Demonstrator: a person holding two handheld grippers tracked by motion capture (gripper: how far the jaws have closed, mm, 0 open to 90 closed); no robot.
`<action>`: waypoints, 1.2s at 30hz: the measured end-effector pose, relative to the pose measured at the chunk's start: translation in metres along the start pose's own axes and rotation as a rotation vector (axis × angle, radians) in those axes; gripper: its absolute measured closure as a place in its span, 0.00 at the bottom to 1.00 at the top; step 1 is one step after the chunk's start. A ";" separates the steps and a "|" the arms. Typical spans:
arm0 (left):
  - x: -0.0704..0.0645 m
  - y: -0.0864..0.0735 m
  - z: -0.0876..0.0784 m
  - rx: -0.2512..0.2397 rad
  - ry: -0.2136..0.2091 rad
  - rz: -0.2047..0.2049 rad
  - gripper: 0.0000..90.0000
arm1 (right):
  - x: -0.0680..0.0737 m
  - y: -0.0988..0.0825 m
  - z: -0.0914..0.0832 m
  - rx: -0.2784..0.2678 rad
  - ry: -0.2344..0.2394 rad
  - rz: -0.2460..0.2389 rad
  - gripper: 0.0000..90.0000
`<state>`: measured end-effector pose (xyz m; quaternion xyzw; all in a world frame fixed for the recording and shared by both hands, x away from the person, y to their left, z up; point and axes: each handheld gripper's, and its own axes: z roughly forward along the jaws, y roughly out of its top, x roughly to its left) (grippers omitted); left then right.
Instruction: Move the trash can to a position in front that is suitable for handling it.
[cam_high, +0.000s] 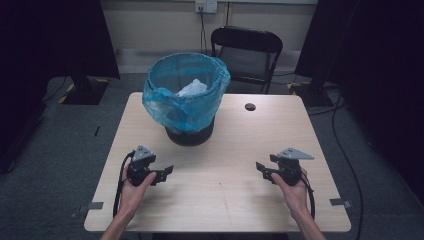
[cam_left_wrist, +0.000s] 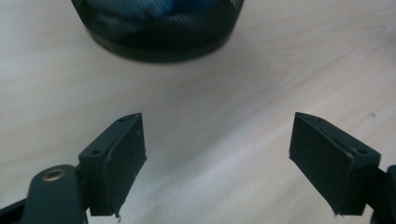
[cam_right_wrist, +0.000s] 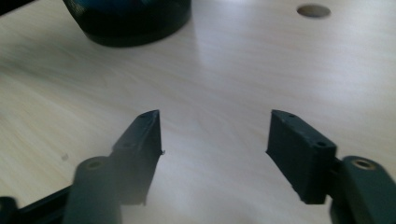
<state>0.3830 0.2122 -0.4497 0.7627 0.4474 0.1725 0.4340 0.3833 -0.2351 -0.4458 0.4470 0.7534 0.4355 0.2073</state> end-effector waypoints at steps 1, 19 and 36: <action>0.003 0.004 0.001 -0.011 0.006 -0.002 0.23 | 0.002 0.006 0.003 -0.006 0.009 -0.005 0.43; 0.085 0.057 0.017 -0.132 0.105 -0.084 0.22 | 0.005 0.106 0.077 -0.051 0.085 -0.057 0.30; 0.133 0.083 0.058 -0.183 0.178 -0.163 0.24 | -0.012 0.170 0.154 -0.055 -0.030 -0.017 0.27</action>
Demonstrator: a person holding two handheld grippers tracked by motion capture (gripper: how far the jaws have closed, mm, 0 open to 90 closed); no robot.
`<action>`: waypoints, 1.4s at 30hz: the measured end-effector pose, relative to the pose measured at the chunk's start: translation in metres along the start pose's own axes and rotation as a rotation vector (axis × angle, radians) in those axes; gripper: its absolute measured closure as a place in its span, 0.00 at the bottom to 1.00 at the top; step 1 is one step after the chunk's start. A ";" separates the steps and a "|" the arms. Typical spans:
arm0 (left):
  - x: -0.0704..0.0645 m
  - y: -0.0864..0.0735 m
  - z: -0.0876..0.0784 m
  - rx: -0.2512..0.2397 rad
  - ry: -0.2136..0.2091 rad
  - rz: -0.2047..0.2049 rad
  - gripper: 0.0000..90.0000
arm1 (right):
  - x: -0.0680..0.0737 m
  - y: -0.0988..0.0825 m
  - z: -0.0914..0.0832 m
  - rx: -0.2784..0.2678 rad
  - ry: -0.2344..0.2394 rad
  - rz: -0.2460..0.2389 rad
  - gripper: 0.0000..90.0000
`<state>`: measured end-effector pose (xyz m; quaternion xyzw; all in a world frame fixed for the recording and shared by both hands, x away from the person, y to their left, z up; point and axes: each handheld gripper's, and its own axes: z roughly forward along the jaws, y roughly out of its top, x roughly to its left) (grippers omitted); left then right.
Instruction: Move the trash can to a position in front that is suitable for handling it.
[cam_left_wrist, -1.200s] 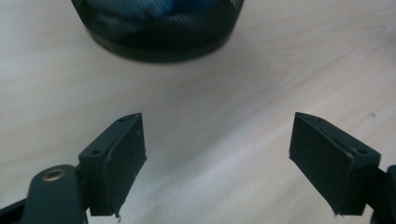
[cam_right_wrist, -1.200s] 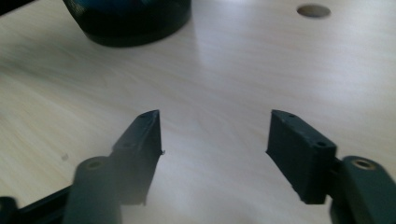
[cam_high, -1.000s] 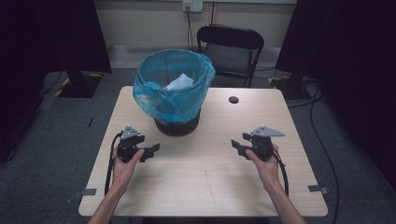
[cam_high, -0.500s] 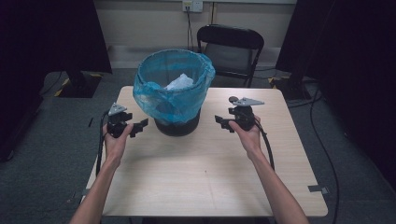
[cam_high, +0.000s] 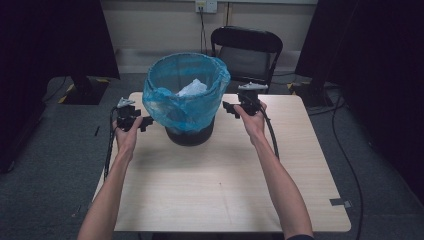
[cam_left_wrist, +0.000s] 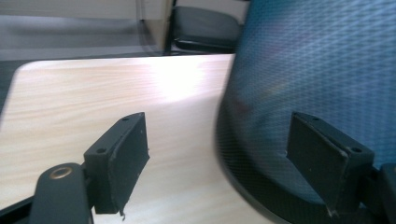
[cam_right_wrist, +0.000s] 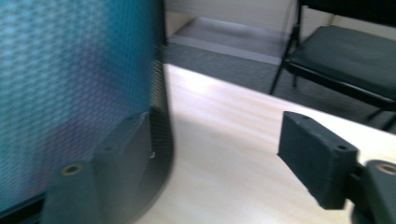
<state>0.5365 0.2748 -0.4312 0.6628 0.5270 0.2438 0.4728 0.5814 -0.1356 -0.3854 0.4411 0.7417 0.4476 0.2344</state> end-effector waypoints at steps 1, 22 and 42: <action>0.001 0.002 0.003 0.009 -0.003 -0.009 0.24 | -0.001 0.003 0.003 -0.001 -0.023 0.009 0.26; -0.020 0.002 0.011 0.006 -0.058 0.014 0.55 | 0.016 0.009 0.013 -0.053 -0.026 0.049 0.54; -0.062 -0.009 -0.015 0.001 -0.158 0.087 0.64 | 0.010 -0.029 -0.054 -0.049 0.023 0.052 0.60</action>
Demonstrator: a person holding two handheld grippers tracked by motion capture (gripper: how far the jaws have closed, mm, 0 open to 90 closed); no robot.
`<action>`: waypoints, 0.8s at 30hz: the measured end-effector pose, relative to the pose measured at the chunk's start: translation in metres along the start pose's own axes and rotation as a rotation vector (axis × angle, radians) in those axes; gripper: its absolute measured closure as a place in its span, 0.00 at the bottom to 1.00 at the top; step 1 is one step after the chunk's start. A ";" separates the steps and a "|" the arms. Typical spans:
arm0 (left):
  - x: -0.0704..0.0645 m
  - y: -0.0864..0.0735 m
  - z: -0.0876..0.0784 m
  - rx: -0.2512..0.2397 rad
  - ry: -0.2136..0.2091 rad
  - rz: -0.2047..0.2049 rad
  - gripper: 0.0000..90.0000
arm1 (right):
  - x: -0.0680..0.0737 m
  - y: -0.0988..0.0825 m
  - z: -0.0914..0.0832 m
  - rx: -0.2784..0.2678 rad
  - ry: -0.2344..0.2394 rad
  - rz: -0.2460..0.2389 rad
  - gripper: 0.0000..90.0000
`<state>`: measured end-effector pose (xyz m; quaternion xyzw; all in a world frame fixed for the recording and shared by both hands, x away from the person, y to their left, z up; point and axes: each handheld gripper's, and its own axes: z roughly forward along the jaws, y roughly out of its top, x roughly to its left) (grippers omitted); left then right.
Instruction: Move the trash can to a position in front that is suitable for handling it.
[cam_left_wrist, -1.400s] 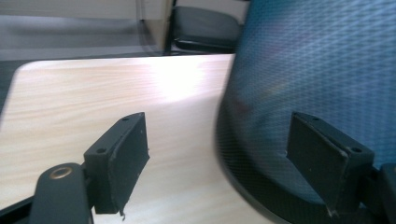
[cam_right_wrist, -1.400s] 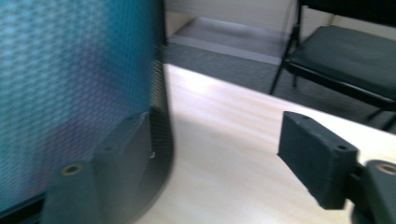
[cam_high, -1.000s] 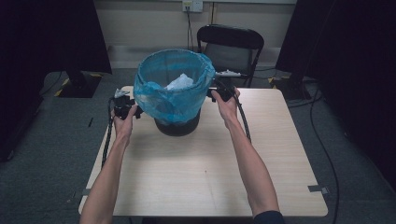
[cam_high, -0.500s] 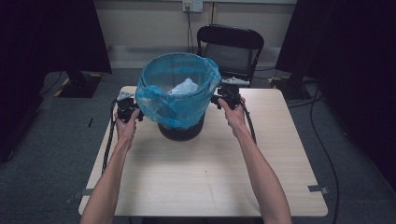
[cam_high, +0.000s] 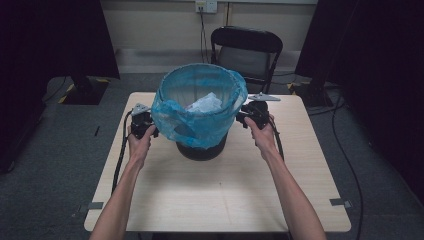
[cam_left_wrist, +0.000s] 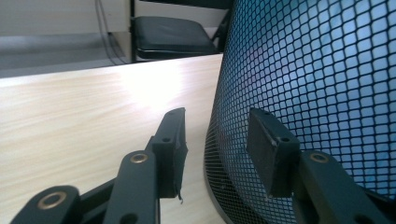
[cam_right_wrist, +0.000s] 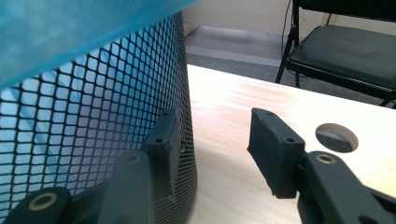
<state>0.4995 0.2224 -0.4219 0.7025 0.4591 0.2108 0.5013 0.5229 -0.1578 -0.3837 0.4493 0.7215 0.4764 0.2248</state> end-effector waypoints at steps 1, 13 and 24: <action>-0.002 0.000 -0.001 0.007 0.000 0.010 0.64 | 0.000 -0.001 -0.002 -0.001 0.001 -0.001 0.60; -0.026 -0.012 -0.025 0.021 -0.021 0.042 0.68 | 0.009 -0.018 -0.037 0.013 0.044 0.002 0.63; -0.062 -0.028 -0.053 0.025 -0.078 0.093 0.65 | 0.005 -0.040 -0.076 0.006 0.072 0.030 0.57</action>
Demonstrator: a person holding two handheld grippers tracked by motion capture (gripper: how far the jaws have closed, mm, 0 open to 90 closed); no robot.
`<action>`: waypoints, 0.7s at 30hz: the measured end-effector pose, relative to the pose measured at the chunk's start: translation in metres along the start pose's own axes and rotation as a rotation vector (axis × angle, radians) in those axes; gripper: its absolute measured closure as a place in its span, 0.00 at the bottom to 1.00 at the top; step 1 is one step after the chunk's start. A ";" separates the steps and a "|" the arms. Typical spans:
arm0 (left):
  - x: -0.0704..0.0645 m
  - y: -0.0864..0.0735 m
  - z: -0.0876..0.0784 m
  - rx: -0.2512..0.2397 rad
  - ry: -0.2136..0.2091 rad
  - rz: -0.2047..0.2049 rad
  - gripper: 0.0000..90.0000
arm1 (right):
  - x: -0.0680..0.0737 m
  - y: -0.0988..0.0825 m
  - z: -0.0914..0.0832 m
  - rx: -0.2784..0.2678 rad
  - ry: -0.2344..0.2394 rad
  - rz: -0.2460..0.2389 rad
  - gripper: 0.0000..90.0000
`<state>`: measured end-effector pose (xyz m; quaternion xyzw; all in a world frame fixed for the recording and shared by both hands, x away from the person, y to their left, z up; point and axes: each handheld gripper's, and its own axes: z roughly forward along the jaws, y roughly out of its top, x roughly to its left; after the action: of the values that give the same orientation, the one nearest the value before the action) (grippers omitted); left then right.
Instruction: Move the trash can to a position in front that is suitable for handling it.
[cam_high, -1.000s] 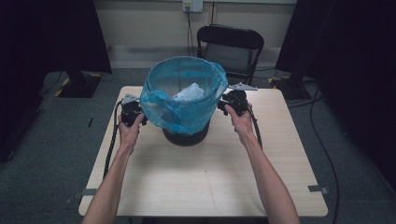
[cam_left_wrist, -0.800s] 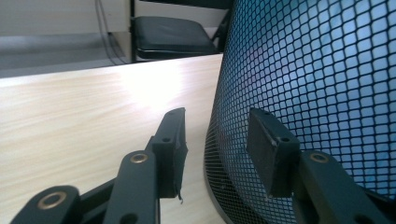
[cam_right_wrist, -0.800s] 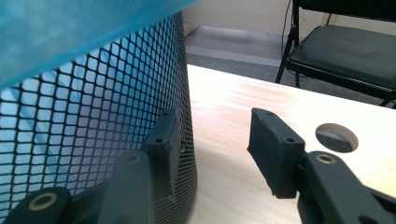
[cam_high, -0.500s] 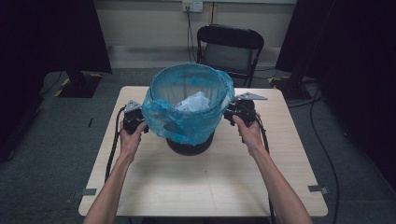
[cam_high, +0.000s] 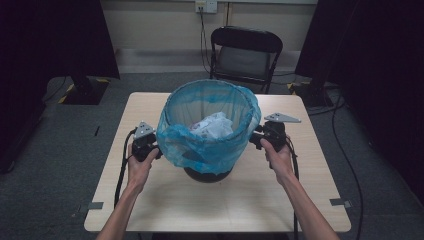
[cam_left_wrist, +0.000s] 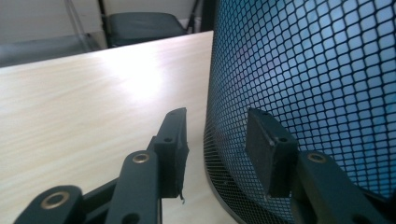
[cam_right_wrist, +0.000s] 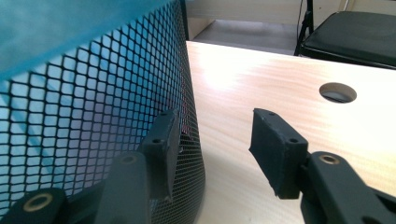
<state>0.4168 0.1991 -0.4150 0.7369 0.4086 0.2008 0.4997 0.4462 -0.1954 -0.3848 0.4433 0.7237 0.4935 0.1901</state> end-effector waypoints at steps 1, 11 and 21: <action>-0.004 -0.001 -0.002 0.001 0.003 0.013 0.65 | 0.000 -0.002 -0.003 -0.003 0.000 0.002 0.58; -0.030 -0.010 -0.018 -0.005 -0.035 0.012 0.66 | 0.010 -0.024 -0.036 -0.032 -0.020 0.015 0.59; -0.043 -0.016 -0.024 -0.008 -0.086 0.020 0.68 | 0.019 -0.041 -0.068 -0.034 -0.027 0.003 0.59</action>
<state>0.3688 0.1810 -0.4148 0.7469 0.3784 0.1755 0.5178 0.3691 -0.2213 -0.3881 0.4476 0.7119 0.5001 0.2066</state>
